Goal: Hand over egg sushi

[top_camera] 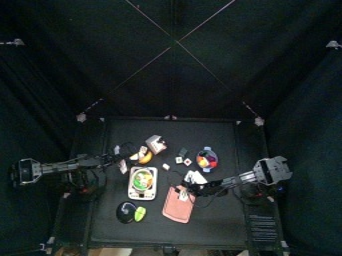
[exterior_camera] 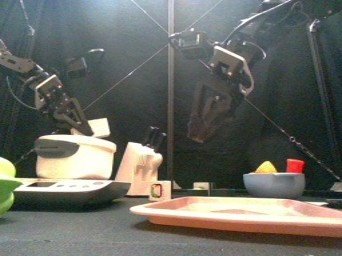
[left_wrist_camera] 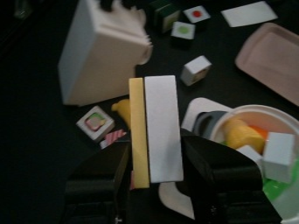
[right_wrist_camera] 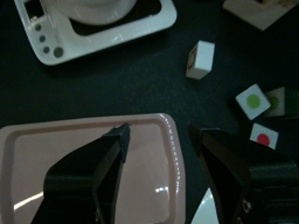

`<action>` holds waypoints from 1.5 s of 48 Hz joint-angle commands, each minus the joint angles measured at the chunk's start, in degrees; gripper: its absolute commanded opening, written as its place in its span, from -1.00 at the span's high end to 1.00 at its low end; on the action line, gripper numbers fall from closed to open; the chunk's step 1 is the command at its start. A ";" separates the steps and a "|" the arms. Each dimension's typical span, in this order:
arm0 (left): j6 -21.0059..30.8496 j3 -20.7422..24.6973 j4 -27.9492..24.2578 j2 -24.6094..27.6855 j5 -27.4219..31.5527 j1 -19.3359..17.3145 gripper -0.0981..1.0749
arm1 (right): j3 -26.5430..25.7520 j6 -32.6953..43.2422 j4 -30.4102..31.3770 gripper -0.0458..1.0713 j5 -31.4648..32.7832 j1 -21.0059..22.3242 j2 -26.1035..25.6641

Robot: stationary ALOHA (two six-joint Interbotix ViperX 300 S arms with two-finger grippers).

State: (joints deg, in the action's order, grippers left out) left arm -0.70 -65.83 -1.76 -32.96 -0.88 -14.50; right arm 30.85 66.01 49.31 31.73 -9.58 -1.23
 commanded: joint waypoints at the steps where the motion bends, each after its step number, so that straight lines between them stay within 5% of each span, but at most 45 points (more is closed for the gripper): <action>1: 0.00 2.46 -2.02 0.00 -2.55 5.45 0.00 | -1.05 -0.18 2.72 -0.67 -1.41 0.00 -3.60; 13: 0.00 5.63 -3.34 2.81 -7.91 12.13 0.00 | -2.02 0.35 14.68 -0.67 -2.72 -2.81 -4.39; 30: -0.09 10.28 -5.71 13.71 -14.94 15.64 0.00 | -5.27 0.09 20.48 -0.67 -2.81 -3.43 -2.99; 49: -0.09 14.41 -8.53 18.28 -15.38 16.00 0.00 | -7.29 0.26 17.84 -0.68 -5.10 -3.78 -1.05; 72: 0.00 15.12 -8.61 18.81 -16.17 17.67 0.00 | -7.29 0.09 20.83 -0.68 2.20 -4.92 -0.35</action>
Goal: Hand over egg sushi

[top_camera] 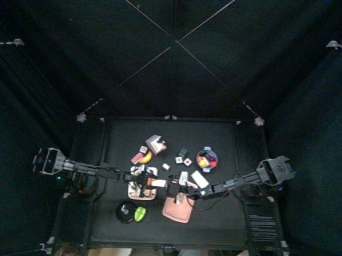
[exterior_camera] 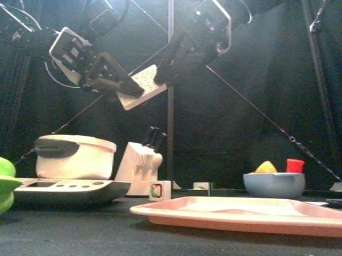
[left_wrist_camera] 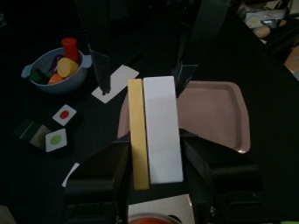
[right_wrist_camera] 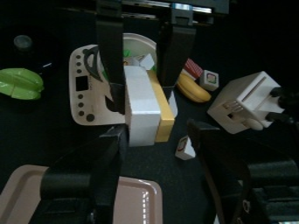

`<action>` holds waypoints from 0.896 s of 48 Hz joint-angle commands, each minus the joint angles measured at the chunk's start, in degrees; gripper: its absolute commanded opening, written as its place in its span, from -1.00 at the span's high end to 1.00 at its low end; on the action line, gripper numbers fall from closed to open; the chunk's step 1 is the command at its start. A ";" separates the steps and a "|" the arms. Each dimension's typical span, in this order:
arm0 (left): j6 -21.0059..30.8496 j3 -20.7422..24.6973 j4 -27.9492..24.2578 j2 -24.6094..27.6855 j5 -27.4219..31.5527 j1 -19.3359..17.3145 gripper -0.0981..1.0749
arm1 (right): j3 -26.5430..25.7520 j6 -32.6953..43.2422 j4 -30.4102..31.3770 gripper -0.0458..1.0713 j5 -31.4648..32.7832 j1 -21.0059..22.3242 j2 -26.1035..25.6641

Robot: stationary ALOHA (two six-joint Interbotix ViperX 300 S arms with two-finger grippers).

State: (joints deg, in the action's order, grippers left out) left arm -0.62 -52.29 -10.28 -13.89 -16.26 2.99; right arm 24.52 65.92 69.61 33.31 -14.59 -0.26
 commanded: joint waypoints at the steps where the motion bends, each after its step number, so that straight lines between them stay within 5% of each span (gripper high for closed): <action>1: -0.09 1.58 -0.18 -0.26 -0.79 0.18 0.00 | -0.97 0.35 0.44 -0.68 0.62 0.09 -1.32; 43: -0.26 2.99 -0.79 4.04 -4.13 0.26 0.00 | -1.85 0.09 0.35 -0.65 -1.32 -0.44 0.09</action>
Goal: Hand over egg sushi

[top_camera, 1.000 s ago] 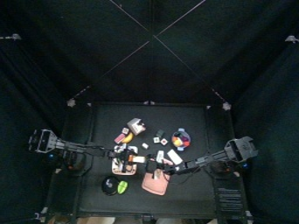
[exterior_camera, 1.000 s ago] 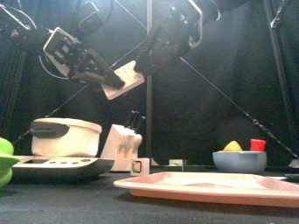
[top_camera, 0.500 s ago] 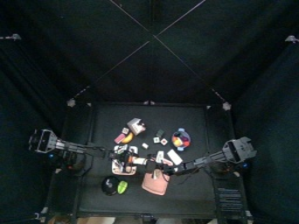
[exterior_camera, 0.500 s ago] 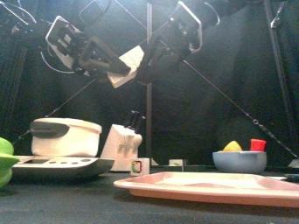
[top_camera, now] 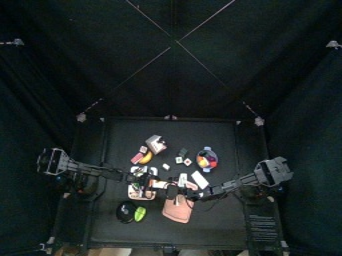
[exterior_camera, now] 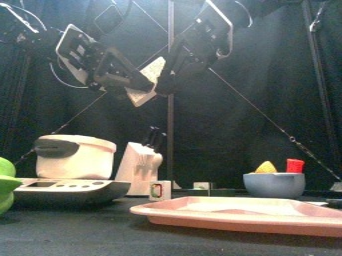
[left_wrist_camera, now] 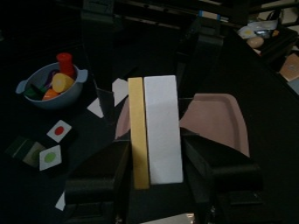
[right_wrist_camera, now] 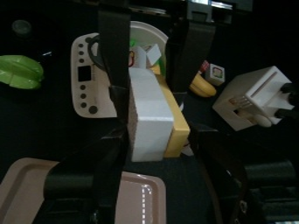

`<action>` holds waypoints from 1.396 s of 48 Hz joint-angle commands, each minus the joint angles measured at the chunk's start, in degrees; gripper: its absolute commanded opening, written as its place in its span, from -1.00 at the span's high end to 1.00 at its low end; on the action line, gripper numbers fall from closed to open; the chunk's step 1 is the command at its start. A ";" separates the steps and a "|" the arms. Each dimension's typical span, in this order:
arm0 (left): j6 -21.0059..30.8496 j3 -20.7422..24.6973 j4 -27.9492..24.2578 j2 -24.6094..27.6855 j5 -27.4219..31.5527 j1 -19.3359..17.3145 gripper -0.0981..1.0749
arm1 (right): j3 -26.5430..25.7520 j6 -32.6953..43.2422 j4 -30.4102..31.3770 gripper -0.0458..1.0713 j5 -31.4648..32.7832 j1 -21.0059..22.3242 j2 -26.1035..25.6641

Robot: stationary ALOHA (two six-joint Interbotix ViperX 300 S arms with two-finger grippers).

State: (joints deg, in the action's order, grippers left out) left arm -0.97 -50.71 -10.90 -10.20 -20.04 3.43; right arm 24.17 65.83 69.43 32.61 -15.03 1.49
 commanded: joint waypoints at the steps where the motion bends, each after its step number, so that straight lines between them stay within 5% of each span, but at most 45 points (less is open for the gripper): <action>1: 0.09 1.49 -0.18 0.53 -0.35 -0.18 0.00 | -1.41 0.18 0.53 -0.65 -0.70 0.00 -1.67; 12: 0.18 1.58 -0.18 0.88 -0.26 -0.18 0.00 | -0.97 0.18 0.18 -0.58 -0.88 0.00 -1.76; 27: 0.18 1.67 -0.09 0.79 -0.35 -0.18 -0.10 | 0.18 0.26 -0.26 -0.18 -0.35 0.26 -2.02; 47: 0.26 1.23 0.44 -0.44 -1.23 -0.35 -0.82 | 1.32 0.26 -1.14 -0.17 1.93 0.00 -2.11; 67: 0.26 -0.53 3.78 -1.41 -2.81 -1.05 -0.83 | 3.16 0.62 -8.53 -0.18 11.87 -2.20 -3.69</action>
State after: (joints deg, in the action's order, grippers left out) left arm -0.79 -51.77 -8.17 -10.63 -22.32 2.64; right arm 28.04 66.36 63.37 41.31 -16.44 0.35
